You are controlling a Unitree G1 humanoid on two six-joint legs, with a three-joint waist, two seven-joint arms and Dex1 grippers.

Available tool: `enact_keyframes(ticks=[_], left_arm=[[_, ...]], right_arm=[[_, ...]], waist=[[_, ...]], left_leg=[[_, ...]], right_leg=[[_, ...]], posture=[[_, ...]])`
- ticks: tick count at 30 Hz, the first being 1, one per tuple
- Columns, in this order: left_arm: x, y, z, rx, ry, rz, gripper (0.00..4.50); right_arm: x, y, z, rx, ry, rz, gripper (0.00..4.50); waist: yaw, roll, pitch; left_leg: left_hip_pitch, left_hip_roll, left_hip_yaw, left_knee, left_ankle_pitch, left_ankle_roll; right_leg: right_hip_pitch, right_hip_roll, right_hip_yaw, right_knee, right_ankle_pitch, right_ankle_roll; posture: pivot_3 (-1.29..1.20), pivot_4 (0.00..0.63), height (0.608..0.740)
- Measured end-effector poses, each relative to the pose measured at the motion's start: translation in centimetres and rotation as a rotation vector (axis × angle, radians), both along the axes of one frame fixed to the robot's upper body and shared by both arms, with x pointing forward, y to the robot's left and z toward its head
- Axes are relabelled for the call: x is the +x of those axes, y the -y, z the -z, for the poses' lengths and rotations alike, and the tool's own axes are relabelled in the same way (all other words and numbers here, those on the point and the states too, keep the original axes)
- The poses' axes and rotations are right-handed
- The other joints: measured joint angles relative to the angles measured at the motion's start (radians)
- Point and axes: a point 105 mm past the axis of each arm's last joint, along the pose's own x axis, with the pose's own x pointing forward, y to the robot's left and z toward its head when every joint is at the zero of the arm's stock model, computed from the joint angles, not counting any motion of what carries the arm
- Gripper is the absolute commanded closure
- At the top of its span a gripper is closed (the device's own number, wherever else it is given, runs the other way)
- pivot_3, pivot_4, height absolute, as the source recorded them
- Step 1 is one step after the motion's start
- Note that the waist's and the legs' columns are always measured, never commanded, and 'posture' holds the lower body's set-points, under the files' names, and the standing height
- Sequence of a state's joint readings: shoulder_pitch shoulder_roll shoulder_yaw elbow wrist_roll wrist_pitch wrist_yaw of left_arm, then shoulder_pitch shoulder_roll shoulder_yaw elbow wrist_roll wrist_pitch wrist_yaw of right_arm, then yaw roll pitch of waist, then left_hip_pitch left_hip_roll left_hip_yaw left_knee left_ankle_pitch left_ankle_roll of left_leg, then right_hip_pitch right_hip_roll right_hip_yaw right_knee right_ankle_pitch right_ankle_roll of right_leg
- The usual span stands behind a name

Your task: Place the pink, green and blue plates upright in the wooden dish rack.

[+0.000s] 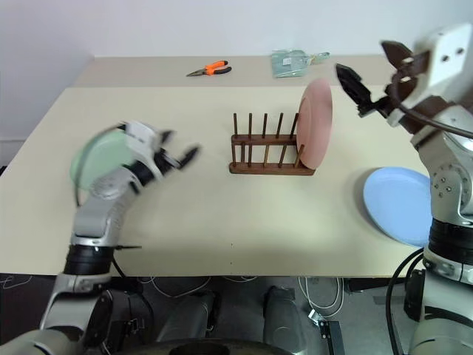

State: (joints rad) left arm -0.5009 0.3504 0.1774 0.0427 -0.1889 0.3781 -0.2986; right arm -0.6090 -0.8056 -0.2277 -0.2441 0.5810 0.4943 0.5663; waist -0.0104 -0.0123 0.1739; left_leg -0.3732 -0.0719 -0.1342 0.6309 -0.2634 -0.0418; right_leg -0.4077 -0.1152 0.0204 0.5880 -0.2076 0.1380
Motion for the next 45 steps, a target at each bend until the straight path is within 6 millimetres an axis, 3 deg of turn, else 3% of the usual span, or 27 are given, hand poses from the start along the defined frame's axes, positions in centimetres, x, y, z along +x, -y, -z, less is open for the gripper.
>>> enact_keyframes(ticks=[3, 6, 9, 11, 12, 15, 18, 22, 24, 27, 30, 33, 36, 39, 42, 45], left_arm=[[0.2, -5.9, -0.2, -0.052, -0.022, -0.324, 0.0], [-1.7, -11.9, 1.0, -0.177, -0.103, -0.631, 0.0], [-3.6, -14.3, 2.7, -0.241, -0.18, -0.746, 0.0], [-4.5, -14.7, 4.1, -0.35, -0.238, -0.772, 0.0], [-4.8, -14.5, 4.9, -0.426, -0.269, -0.771, 0.0], [-5.5, -13.6, 6.8, -0.608, -0.348, -0.755, 0.73], [-5.8, -13.4, 7.3, -0.786, -0.371, -0.76, 2.3], [-5.3, -12.5, 7.5, -0.851, -0.388, -0.72, 4.41], [-4.7, -11.9, 7.0, -0.859, -0.364, -0.673, 4.47], [-3.1, -9.7, 4.2, -0.783, -0.256, -0.506, 4.47], [-1.9, -5.4, -1.3, -0.64, -0.089, -0.256, 4.47], [-1.6, -1.3, -5.1, -0.542, 0.009, -0.071, 4.47], [-1.9, 3.1, -7.5, -0.413, 0.06, 0.106, 4.47], [-2.5, 6.1, -8.6, -0.333, 0.083, 0.218, 4.47], [-2.6, 6.8, -8.6, -0.32, 0.082, 0.24, 4.5], [-2.4, 6.7, -8.4, -0.334, 0.074, 0.21, 4.5]], right_arm=[[-0.8, -5.1, 2.9, -0.202, -0.05, -0.161, 0.01], [-1.6, -9.4, 6.3, -0.313, -0.098, -0.304, 0.01], [-2.4, -12.3, 9.2, -0.349, -0.132, -0.406, 0.01], [-2.8, -13.5, 10.3, -0.353, -0.138, -0.447, 0.01], [-3.0, -13.9, 10.7, -0.348, -0.137, -0.461, 0.01], [-3.5, -14.8, 11.8, -0.338, -0.145, -0.488, 0.0], [-3.4, -14.7, 12.6, -0.346, -0.154, -0.472, 0.0], [-3.2, -14.7, 12.7, -0.352, -0.147, -0.459, 0.0], [-3.1, -14.5, 12.6, -0.351, -0.155, -0.455, 0.0], [-2.9, -14.3, 12.6, -0.362, -0.156, -0.441, 0.0], [-2.6, -14.4, 12.0, -0.416, -0.088, -0.408, 0.0], [-2.5, -15.2, 11.1, -0.493, 0.023, -0.389, 0.0], [-0.8, -15.9, 10.2, -0.58, 0.143, -0.303, 0.0], [1.7, -15.3, 9.7, -0.667, 0.225, -0.173, 0.0], [2.7, -14.8, 10.9, -0.755, 0.257, -0.131, 1.26], [2.9, -14.7, 11.4, -0.809, 0.293, -0.128, 2.84]], waist=[[-0.004, -0.001, 0.0], [-0.006, -0.003, 0.0], [0.002, -0.005, 0.0], [0.012, -0.008, 0.001], [0.016, -0.01, 0.001], [0.023, -0.012, 0.0], [0.021, -0.013, 0.001], [0.02, -0.013, 0.001], [0.02, -0.015, 0.001], [0.023, -0.017, 0.003], [0.021, -0.018, 0.003], [0.015, -0.018, 0.003], [0.001, -0.018, 0.003], [-0.002, -0.018, 0.003], [-0.005, -0.018, 0.003], [-0.004, -0.017, 0.004]], left_leg=[[0.0, -0.001, 0.0, 0.001, 0.0, 0.0], [0.0, -0.001, 0.0, 0.0, 0.0, -0.001], [-0.001, -0.002, -0.002, 0.001, 0.0, -0.001], [-0.001, -0.002, -0.003, 0.002, 0.001, -0.002], [-0.001, -0.002, -0.003, 0.002, 0.001, -0.002], [-0.001, -0.002, -0.004, 0.002, 0.001, -0.003], [0.0, -0.002, -0.004, 0.002, 0.002, -0.004], [0.0, -0.002, -0.004, 0.001, 0.002, -0.004], [0.0, -0.002, -0.004, 0.001, 0.002, -0.004], [-0.001, -0.002, -0.004, 0.002, 0.002, -0.005], [-0.001, -0.002, -0.003, 0.001, 0.002, -0.005], [0.0, -0.002, -0.002, 0.0, 0.002, -0.005], [0.0, -0.002, -0.002, 0.0, 0.003, -0.005], [0.0, -0.002, -0.002, 0.0, 0.003, -0.005], [0.0, -0.002, -0.002, -0.001, 0.003, -0.005], [-0.001, -0.002, -0.002, -0.001, 0.003, -0.005]], right_leg=[[0.0, -0.001, 0.0, 0.0, 0.0, 0.001], [-0.001, -0.001, 0.0, 0.001, 0.0, 0.0], [-0.001, -0.002, 0.0, 0.004, 0.0, 0.001], [-0.001, -0.002, 0.0, 0.005, 0.0, 0.0], [-0.001, -0.002, -0.001, 0.005, 0.0, 0.0], [-0.001, -0.002, -0.002, 0.006, 0.0, 0.0], [-0.001, -0.001, -0.002, 0.006, 0.0, 0.0], [-0.001, -0.001, -0.002, 0.007, 0.0, 0.0], [-0.001, -0.001, -0.002, 0.006, 0.0, 0.0], [-0.001, -0.001, -0.002, 0.006, 0.0, 0.0], [-0.001, -0.001, -0.001, 0.006, 0.0, 0.0], [-0.002, -0.001, -0.001, 0.006, 0.0, 0.0], [-0.002, 0.0, -0.001, 0.006, 0.0, -0.001], [-0.002, 0.0, -0.001, 0.006, 0.0, -0.001], [-0.003, 0.0, 0.0, 0.006, 0.0, -0.001], [-0.003, 0.0, 0.0, 0.006, 0.0, -0.001]], posture=[[0.0, 0.15, 0.74], [0.0, 0.15, 0.74], [0.0, 0.15, 0.74], [0.0, 0.15, 0.74], [0.0, 0.15, 0.74], [0.0, 0.15, 0.74], [0.0, 0.15, 0.74], [0.0, 0.15, 0.74], [0.0, 0.15, 0.74], [0.0, 0.15, 0.74], [0.0, 0.15, 0.74], [0.0, 0.15, 0.74], [0.0, 0.15, 0.74], [0.0, 0.15, 0.74], [0.0, 0.15, 0.74], [0.0, 0.15, 0.74]])
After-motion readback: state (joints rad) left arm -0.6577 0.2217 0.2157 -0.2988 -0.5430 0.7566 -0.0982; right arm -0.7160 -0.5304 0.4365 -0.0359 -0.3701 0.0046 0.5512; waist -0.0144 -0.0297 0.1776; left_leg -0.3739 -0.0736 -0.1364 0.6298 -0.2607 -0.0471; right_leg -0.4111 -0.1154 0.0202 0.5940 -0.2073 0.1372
